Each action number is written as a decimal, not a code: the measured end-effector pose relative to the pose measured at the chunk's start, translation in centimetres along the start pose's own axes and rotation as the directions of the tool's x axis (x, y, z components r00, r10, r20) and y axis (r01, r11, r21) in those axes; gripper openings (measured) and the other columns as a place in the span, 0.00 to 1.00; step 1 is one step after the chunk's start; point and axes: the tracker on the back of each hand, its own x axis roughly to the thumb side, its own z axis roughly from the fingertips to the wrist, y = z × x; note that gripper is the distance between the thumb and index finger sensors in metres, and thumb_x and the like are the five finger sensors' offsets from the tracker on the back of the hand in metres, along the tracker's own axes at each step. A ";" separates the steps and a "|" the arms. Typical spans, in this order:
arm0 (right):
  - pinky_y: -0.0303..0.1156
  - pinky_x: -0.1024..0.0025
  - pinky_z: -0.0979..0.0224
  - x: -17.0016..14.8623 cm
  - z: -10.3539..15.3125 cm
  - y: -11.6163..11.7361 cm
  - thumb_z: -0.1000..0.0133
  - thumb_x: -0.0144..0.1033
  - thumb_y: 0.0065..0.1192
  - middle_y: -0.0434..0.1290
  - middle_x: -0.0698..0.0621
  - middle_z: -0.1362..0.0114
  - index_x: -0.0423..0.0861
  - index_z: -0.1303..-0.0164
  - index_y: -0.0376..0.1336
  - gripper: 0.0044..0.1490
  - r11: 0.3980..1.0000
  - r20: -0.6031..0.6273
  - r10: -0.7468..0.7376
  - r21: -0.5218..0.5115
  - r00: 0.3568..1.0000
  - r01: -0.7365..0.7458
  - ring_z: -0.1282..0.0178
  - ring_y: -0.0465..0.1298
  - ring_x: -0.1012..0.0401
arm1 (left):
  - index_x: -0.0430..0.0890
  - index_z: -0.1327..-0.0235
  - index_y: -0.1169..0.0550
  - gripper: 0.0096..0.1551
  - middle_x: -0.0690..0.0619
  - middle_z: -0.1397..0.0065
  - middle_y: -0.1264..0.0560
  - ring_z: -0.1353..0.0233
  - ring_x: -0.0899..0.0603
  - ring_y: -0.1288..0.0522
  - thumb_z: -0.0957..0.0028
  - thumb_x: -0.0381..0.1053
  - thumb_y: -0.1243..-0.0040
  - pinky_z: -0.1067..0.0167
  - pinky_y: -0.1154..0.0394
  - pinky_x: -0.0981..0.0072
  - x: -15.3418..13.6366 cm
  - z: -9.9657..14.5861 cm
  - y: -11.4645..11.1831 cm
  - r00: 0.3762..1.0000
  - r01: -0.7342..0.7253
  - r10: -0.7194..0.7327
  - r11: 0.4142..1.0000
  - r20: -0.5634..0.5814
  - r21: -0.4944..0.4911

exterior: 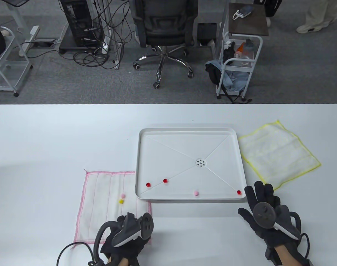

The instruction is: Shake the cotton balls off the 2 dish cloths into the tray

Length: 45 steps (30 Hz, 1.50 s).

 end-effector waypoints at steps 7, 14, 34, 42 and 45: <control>0.34 0.38 0.19 -0.1 0.0 0.0 0.37 0.62 0.40 0.19 0.48 0.16 0.53 0.16 0.29 0.49 1.000 0.003 -0.008 -0.006 1.000 0.008 0.20 0.19 0.47 | 0.46 0.22 0.36 0.43 0.42 0.18 0.41 0.21 0.33 0.41 0.45 0.68 0.53 0.27 0.36 0.38 0.5 -0.2 0.0 0.995 0.074 -0.069 0.995 0.071 -0.070; 0.33 0.38 0.19 0.0 0.0 0.1 0.37 0.62 0.40 0.19 0.48 0.16 0.53 0.16 0.29 0.49 1.000 0.014 -0.005 -0.006 1.000 0.005 0.20 0.19 0.47 | 0.50 0.20 0.46 0.44 0.46 0.15 0.51 0.18 0.34 0.53 0.44 0.68 0.54 0.24 0.46 0.35 0.9 -0.2 -0.1 0.970 0.218 -0.193 0.959 0.145 -0.182; 0.33 0.38 0.19 -0.5 -0.2 0.1 0.37 0.62 0.40 0.19 0.49 0.16 0.53 0.16 0.29 0.48 0.999 0.008 -0.034 0.002 0.999 0.034 0.20 0.19 0.48 | 0.55 0.22 0.61 0.45 0.53 0.16 0.68 0.20 0.36 0.71 0.43 0.70 0.60 0.23 0.58 0.33 4.7 -0.2 -0.7 0.872 0.435 -0.356 0.878 0.337 -0.199; 0.33 0.38 0.19 -0.7 -0.2 0.1 0.37 0.62 0.40 0.19 0.50 0.16 0.53 0.16 0.29 0.48 0.999 0.011 -0.038 0.003 0.999 0.038 0.20 0.19 0.48 | 0.57 0.22 0.61 0.44 0.54 0.16 0.67 0.19 0.37 0.70 0.43 0.69 0.61 0.23 0.59 0.33 6.5 -0.7 0.1 0.841 0.456 -0.361 0.873 0.403 -0.170; 0.33 0.38 0.19 -0.7 -0.2 0.1 0.37 0.62 0.40 0.19 0.50 0.16 0.53 0.16 0.29 0.48 0.999 0.013 -0.039 0.004 0.999 0.039 0.20 0.19 0.48 | 0.58 0.22 0.60 0.44 0.55 0.16 0.67 0.19 0.37 0.70 0.43 0.70 0.61 0.23 0.59 0.33 7.0 -0.9 0.5 0.837 0.465 -0.378 0.873 0.395 -0.150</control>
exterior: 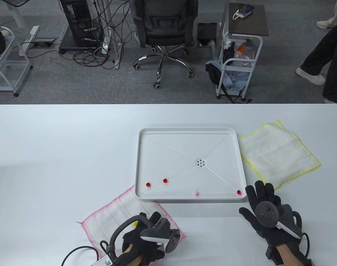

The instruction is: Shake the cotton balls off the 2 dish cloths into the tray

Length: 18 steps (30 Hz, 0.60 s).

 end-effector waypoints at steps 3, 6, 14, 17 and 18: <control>0.33 0.38 0.19 0.0 0.0 0.0 0.37 0.61 0.40 0.19 0.50 0.16 0.53 0.16 0.29 0.48 1.000 0.001 0.001 0.001 1.000 -0.001 0.20 0.19 0.48 | 0.58 0.22 0.60 0.43 0.55 0.16 0.67 0.19 0.38 0.70 0.43 0.69 0.60 0.22 0.59 0.33 0.2 -0.3 0.4 1.000 0.011 -0.011 1.000 0.000 0.014; 0.33 0.38 0.19 -0.1 0.0 0.0 0.37 0.61 0.40 0.19 0.50 0.16 0.53 0.16 0.29 0.48 1.000 0.002 0.000 0.001 1.000 0.000 0.20 0.19 0.48 | 0.58 0.22 0.60 0.44 0.55 0.16 0.68 0.19 0.38 0.71 0.43 0.69 0.60 0.22 0.59 0.33 0.4 -0.6 0.8 1.000 0.015 -0.015 1.000 0.002 0.017; 0.33 0.38 0.19 -0.1 0.0 0.0 0.37 0.61 0.40 0.19 0.50 0.16 0.53 0.16 0.29 0.48 1.000 0.006 0.000 0.000 1.000 0.000 0.20 0.19 0.48 | 0.59 0.23 0.64 0.44 0.54 0.16 0.70 0.19 0.37 0.72 0.42 0.70 0.62 0.22 0.59 0.33 1.4 -1.9 2.0 0.999 0.017 -0.017 1.000 0.028 0.024; 0.33 0.38 0.19 -0.1 0.0 0.0 0.37 0.61 0.40 0.19 0.50 0.16 0.53 0.16 0.29 0.48 1.000 0.007 0.000 0.000 1.000 0.000 0.20 0.19 0.48 | 0.59 0.23 0.64 0.45 0.54 0.16 0.69 0.19 0.37 0.72 0.43 0.70 0.62 0.22 0.59 0.33 1.9 -2.2 2.6 1.000 0.012 -0.013 1.000 0.027 0.022; 0.33 0.38 0.19 -0.1 0.0 0.0 0.37 0.61 0.40 0.19 0.50 0.16 0.53 0.16 0.29 0.48 1.000 0.007 0.000 0.000 1.000 0.000 0.20 0.19 0.48 | 0.59 0.23 0.64 0.44 0.54 0.16 0.70 0.19 0.37 0.72 0.43 0.70 0.62 0.22 0.59 0.33 2.1 -2.3 2.9 1.000 0.006 -0.007 1.000 0.030 0.016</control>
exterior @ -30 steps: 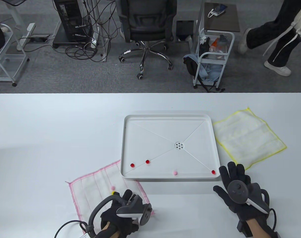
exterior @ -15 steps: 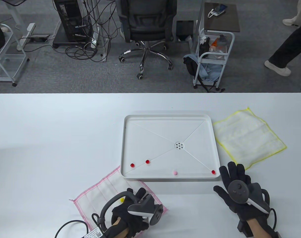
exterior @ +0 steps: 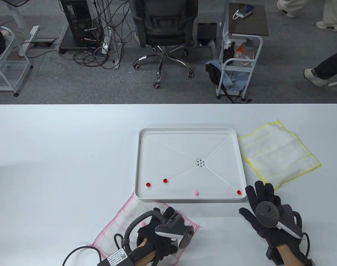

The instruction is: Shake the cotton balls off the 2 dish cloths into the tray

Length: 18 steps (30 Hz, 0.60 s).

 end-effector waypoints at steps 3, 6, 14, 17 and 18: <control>0.33 0.38 0.19 0.0 0.0 0.0 0.37 0.61 0.40 0.19 0.50 0.16 0.53 0.16 0.29 0.48 1.000 0.000 0.000 0.000 1.000 0.000 0.20 0.19 0.48 | 0.59 0.23 0.64 0.44 0.53 0.16 0.70 0.19 0.37 0.72 0.42 0.70 0.62 0.22 0.59 0.33 0.4 -0.4 0.6 1.000 -0.007 0.007 1.000 0.004 0.000; 0.33 0.38 0.19 0.0 0.0 0.0 0.37 0.61 0.40 0.19 0.50 0.16 0.53 0.16 0.29 0.48 1.000 0.003 -0.002 0.002 1.000 0.002 0.20 0.19 0.48 | 0.58 0.23 0.65 0.45 0.53 0.16 0.70 0.20 0.37 0.72 0.42 0.70 0.63 0.22 0.59 0.33 0.9 -0.7 1.2 1.000 -0.013 0.013 1.000 -0.002 -0.011; 0.33 0.38 0.19 -0.5 0.1 -0.3 0.37 0.61 0.40 0.19 0.50 0.16 0.53 0.16 0.29 0.48 1.000 -0.014 -0.019 -0.009 1.000 0.019 0.20 0.19 0.48 | 0.58 0.22 0.65 0.45 0.52 0.16 0.71 0.20 0.35 0.72 0.42 0.71 0.63 0.22 0.59 0.33 2.5 -2.1 3.4 0.999 -0.051 0.051 0.999 0.008 -0.010; 0.33 0.38 0.19 -1.1 0.1 -0.6 0.37 0.61 0.40 0.19 0.50 0.16 0.53 0.16 0.29 0.48 0.999 -0.039 -0.031 -0.028 0.999 0.030 0.20 0.19 0.48 | 0.58 0.22 0.65 0.45 0.52 0.16 0.71 0.20 0.35 0.72 0.42 0.71 0.64 0.22 0.59 0.33 3.1 -2.8 4.3 0.997 -0.069 0.070 0.997 0.016 -0.016; 0.33 0.38 0.19 -1.4 0.1 -0.6 0.37 0.61 0.40 0.19 0.50 0.16 0.53 0.16 0.29 0.48 0.999 -0.048 -0.035 -0.029 0.998 0.033 0.20 0.19 0.48 | 0.58 0.22 0.65 0.45 0.52 0.16 0.71 0.20 0.34 0.72 0.42 0.71 0.64 0.22 0.59 0.33 3.3 -3.0 4.7 0.997 -0.076 0.076 0.997 0.019 -0.014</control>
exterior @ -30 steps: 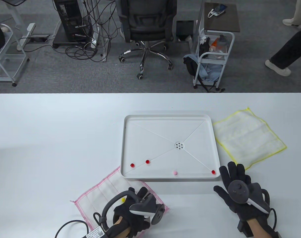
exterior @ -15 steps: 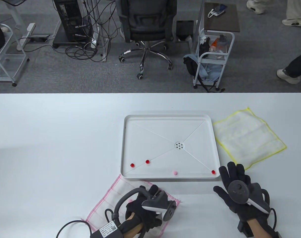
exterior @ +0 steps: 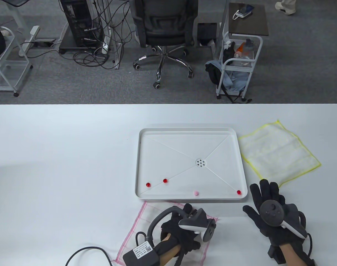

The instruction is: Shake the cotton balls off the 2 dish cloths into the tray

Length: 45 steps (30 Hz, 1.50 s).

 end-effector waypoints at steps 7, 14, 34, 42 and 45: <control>0.33 0.38 0.19 -1.3 -0.3 -0.1 0.37 0.61 0.40 0.19 0.50 0.16 0.53 0.16 0.29 0.48 0.998 -0.036 -0.056 0.007 0.998 0.056 0.20 0.19 0.48 | 0.59 0.23 0.65 0.44 0.53 0.17 0.72 0.20 0.34 0.72 0.42 0.70 0.63 0.22 0.59 0.33 1.6 -1.5 1.7 0.998 -0.038 0.037 0.999 0.051 0.025; 0.33 0.38 0.19 -1.5 -0.4 0.0 0.37 0.61 0.40 0.19 0.50 0.16 0.53 0.16 0.29 0.48 0.997 -0.042 -0.068 0.019 0.997 0.069 0.20 0.19 0.48 | 0.59 0.22 0.64 0.44 0.53 0.16 0.72 0.20 0.35 0.73 0.42 0.69 0.63 0.22 0.60 0.33 2.6 -2.5 3.0 0.995 -0.077 0.072 0.995 0.073 0.063; 0.64 0.49 0.26 10.0 1.4 1.9 0.39 0.59 0.53 0.57 0.36 0.19 0.42 0.16 0.51 0.47 0.987 0.242 0.141 0.045 0.960 -0.156 0.27 0.63 0.41 | 0.49 0.24 0.32 0.44 0.41 0.23 0.30 0.31 0.33 0.24 0.47 0.74 0.53 0.34 0.23 0.45 -6.9 7.6 -3.2 0.930 -0.164 0.277 0.901 -0.242 0.401; 0.64 0.50 0.28 13.0 -0.2 3.7 0.38 0.64 0.47 0.49 0.30 0.19 0.36 0.14 0.39 0.57 0.922 0.113 0.241 0.283 0.964 -0.264 0.29 0.60 0.38 | 0.43 0.19 0.41 0.53 0.35 0.23 0.35 0.34 0.32 0.23 0.48 0.78 0.61 0.40 0.19 0.53 -7.6 4.9 -5.4 0.868 -0.309 0.351 0.935 -0.352 0.172; 0.66 0.52 0.31 13.8 -0.5 4.1 0.38 0.63 0.50 0.51 0.30 0.20 0.36 0.14 0.41 0.57 0.909 0.111 0.305 0.261 0.946 -0.324 0.32 0.62 0.39 | 0.42 0.19 0.43 0.54 0.35 0.24 0.35 0.36 0.34 0.23 0.48 0.77 0.58 0.41 0.19 0.56 -7.2 4.7 -5.4 0.865 -0.313 0.347 0.938 -0.362 0.148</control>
